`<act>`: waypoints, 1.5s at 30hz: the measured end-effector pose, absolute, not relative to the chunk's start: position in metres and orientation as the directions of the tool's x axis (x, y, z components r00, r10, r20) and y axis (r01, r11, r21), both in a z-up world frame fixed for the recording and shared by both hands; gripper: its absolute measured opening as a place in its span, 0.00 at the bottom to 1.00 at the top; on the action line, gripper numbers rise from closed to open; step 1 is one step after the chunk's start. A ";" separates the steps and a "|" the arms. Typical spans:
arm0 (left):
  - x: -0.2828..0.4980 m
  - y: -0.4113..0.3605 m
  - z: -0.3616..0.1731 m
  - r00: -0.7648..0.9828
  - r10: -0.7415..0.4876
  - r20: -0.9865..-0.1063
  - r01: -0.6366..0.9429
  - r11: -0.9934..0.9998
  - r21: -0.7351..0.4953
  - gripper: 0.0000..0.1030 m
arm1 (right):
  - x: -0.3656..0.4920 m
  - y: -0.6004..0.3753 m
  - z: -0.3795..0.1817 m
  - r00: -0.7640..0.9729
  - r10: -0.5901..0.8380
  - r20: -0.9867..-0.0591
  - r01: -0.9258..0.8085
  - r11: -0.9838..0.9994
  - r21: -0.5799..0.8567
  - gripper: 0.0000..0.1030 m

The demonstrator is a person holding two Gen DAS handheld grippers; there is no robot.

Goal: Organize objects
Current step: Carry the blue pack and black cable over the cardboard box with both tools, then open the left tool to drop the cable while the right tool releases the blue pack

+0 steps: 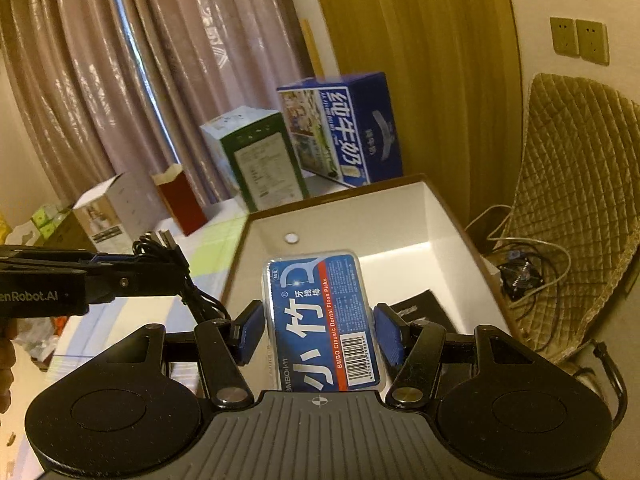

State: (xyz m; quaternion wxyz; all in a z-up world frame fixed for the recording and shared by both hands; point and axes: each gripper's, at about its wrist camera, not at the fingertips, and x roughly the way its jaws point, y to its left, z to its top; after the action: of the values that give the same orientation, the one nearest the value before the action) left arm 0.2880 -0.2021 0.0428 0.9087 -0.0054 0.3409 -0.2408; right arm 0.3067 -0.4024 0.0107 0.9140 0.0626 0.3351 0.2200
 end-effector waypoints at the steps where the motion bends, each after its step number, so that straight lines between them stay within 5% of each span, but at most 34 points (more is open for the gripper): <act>1: 0.294 -0.206 0.040 0.649 -0.439 -0.621 0.432 0.885 -0.173 0.21 | 0.314 -0.404 0.008 0.675 0.442 -0.590 -0.359 0.896 0.261 0.55; 22: 0.421 -0.243 -0.037 0.549 -0.289 -0.784 0.310 0.942 -0.131 0.21 | 0.425 -0.397 -0.038 0.599 0.440 -0.669 -0.360 0.894 0.266 0.55; 37: 0.449 -0.246 -0.053 0.527 -0.232 -0.818 0.279 0.956 -0.092 0.24 | 0.457 -0.396 -0.054 0.593 0.427 -0.683 -0.343 0.901 0.266 0.55; 45: 0.446 -0.245 -0.052 0.524 -0.235 -0.819 0.282 0.955 -0.093 0.37 | 0.455 -0.395 -0.052 0.601 0.444 -0.665 -0.360 0.893 0.270 0.64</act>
State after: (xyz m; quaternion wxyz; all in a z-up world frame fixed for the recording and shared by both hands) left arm 0.4461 -0.2452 -0.0521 0.8726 0.0253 0.4648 -0.1481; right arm 0.4552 -0.3949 -0.0520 0.8930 0.0542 0.3859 0.2250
